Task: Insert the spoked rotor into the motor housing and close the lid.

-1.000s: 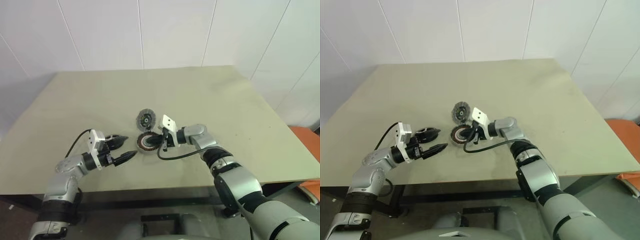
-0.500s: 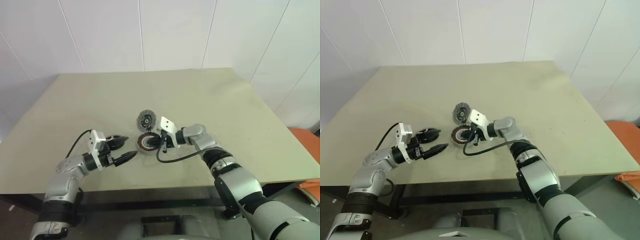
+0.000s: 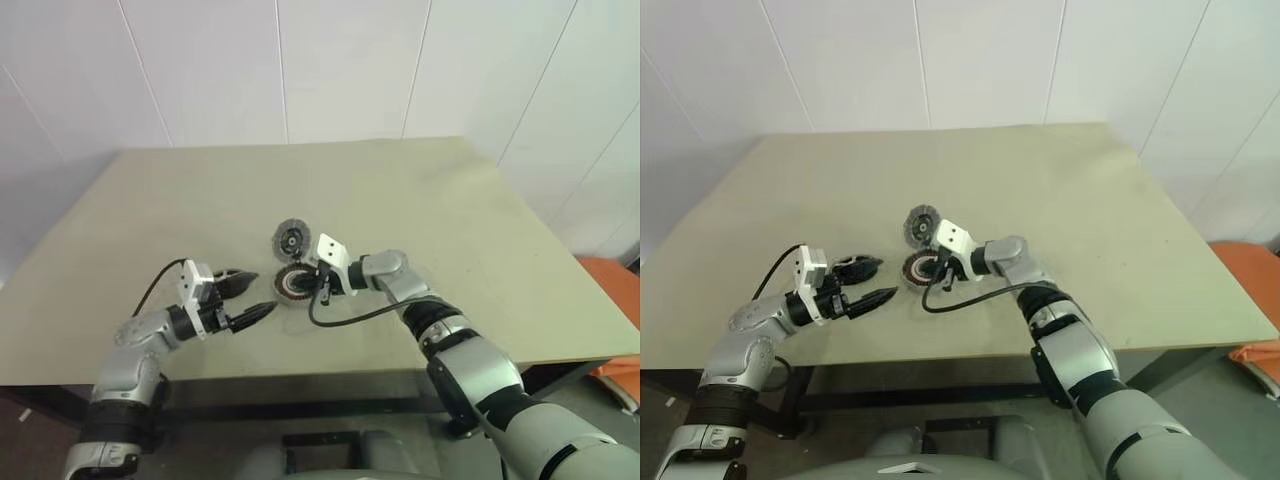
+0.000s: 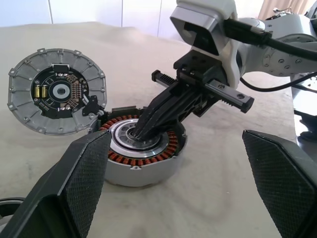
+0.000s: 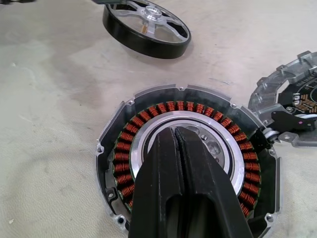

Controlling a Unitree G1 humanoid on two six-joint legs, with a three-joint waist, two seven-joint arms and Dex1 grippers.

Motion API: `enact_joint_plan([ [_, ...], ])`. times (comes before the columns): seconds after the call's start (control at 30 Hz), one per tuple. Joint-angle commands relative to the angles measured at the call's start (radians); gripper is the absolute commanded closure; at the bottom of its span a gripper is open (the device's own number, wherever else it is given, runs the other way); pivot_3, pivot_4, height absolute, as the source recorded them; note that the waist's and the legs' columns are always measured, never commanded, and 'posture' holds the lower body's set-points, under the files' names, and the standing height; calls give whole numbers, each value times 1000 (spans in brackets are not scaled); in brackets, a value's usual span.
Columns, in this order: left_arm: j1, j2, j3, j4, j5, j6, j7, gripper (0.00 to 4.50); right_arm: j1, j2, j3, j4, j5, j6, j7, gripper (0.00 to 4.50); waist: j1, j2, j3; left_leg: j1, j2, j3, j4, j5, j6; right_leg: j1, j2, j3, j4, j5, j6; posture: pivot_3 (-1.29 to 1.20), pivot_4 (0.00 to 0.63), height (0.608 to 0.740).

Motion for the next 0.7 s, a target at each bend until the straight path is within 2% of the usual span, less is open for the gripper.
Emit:
enact_joint_plan([
  [0.03, -25, 5, 0, -8, -1, -12, -4, 0, -19, -35, -6, 35, -34, 21, -60, 4478, -1, 10, 1, -1, 2, -1, 0, 0, 0, -1, 1, -2, -3, 0, 0, 0, 0, 740],
  [0.1, -29, 5, 0, -3, 0, -12, -6, 0, -24, -40, -4, 34, -38, 14, -70, 4478, 0, 18, -2, -11, 19, -4, -2, 0, 0, 5, 16, -11, -31, 2, -2, 0, 0, 740],
  [0.13, -31, 5, -1, -1, 0, -12, -8, 0, -26, -42, -4, 32, -39, 9, -74, 4478, 1, 17, -1, -18, 21, -3, -4, 0, 0, 4, 12, -19, -33, 3, -2, 0, 0, 740],
  [0.2, -35, 5, -2, 4, 1, -13, -9, 0, -31, -43, -8, 28, -36, 3, -83, 4478, 2, 17, -1, -17, 19, 1, -2, 0, 0, 2, 7, -19, -30, 13, -6, 0, 0, 740],
  [0.33, -39, 5, -4, 10, 3, -15, -11, 0, -45, -38, -31, 12, -7, 24, -58, 4478, 2, 17, -1, -18, 20, -1, -2, 0, 0, 1, 9, -19, -28, 14, -7, 0, 0, 740],
  [0.5, -40, 5, -7, 17, 6, -18, -14, 0, -32, -13, -108, -118, 151, 129, 145, 4478, 1, 15, 0, -17, 19, -1, -2, 0, 0, -2, 11, -19, -22, 14, -8, 0, 0, 740],
  [0.57, -41, 5, -8, 18, 6, -19, -14, 0, -19, -16, -111, -169, 173, 172, 192, 4478, 1, 15, 1, -17, 17, 0, 1, 2, 3, -6, 10, -18, -12, 14, -8, 0, 0, 740],
  [0.7, -42, 4, -11, 21, 5, -20, -14, 0, 7, -28, -96, -254, 184, 213, 234, 4478, 2, 14, 0, -18, 16, -3, 1, 3, 3, -13, 19, -12, -6, 8, -10, 0, 0, 740],
])
